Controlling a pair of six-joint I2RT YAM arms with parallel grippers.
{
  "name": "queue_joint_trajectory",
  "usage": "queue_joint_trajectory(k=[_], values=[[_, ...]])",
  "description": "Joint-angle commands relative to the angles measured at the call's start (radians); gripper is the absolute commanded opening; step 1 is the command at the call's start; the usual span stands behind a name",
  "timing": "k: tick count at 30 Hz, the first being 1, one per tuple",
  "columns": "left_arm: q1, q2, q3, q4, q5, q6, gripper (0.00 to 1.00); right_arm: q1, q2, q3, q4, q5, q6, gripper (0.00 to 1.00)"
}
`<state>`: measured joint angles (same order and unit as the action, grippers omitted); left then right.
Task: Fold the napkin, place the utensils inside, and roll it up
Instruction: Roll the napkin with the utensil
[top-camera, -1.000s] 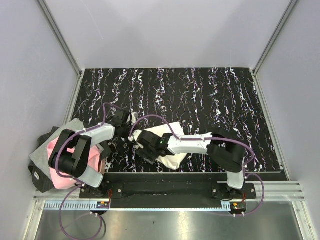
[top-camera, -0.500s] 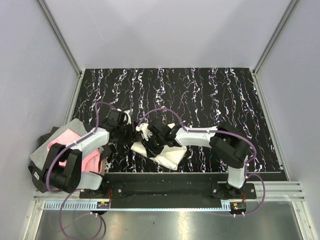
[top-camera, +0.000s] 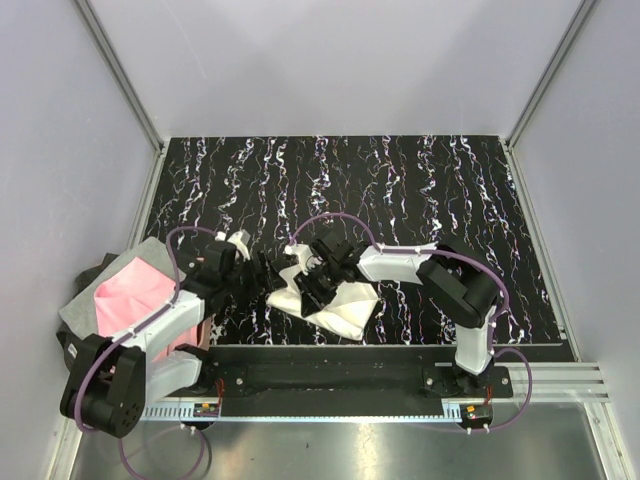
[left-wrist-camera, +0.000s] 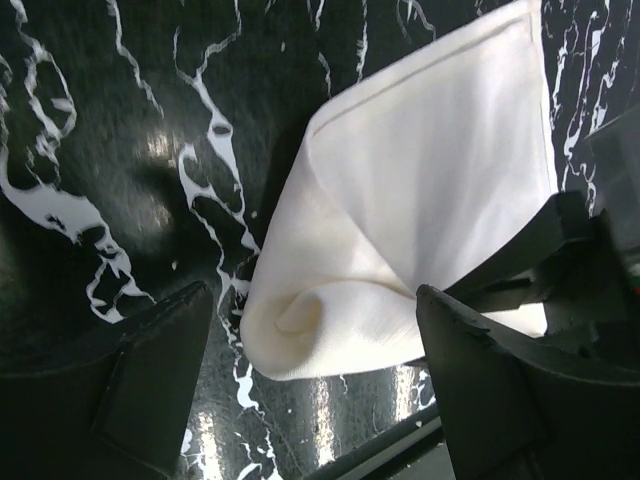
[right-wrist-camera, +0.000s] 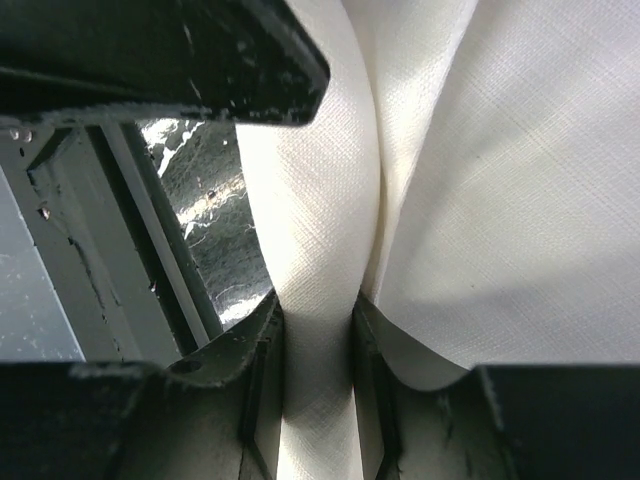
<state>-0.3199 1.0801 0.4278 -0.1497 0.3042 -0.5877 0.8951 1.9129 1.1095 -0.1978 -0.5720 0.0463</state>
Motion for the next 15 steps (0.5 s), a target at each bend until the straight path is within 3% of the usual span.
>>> queue_joint_trajectory(k=[1, 6, 10, 15], values=[[0.004, 0.001, -0.055, 0.147, 0.062, -0.077, 0.84, -0.018, 0.046, -0.025, -0.084, -0.012, -0.037, 0.35], [0.007, 0.032, -0.101, 0.244, 0.072, -0.095, 0.78, -0.022, 0.055, -0.017, -0.083, -0.037, -0.042, 0.34], [0.007, 0.070, -0.144, 0.338, 0.122, -0.129, 0.63, -0.027, 0.064, -0.011, -0.084, -0.048, -0.077, 0.34], [0.007, 0.099, -0.169, 0.366, 0.173, -0.129, 0.29, -0.044, 0.077, 0.015, -0.088, -0.051, -0.089, 0.35]])
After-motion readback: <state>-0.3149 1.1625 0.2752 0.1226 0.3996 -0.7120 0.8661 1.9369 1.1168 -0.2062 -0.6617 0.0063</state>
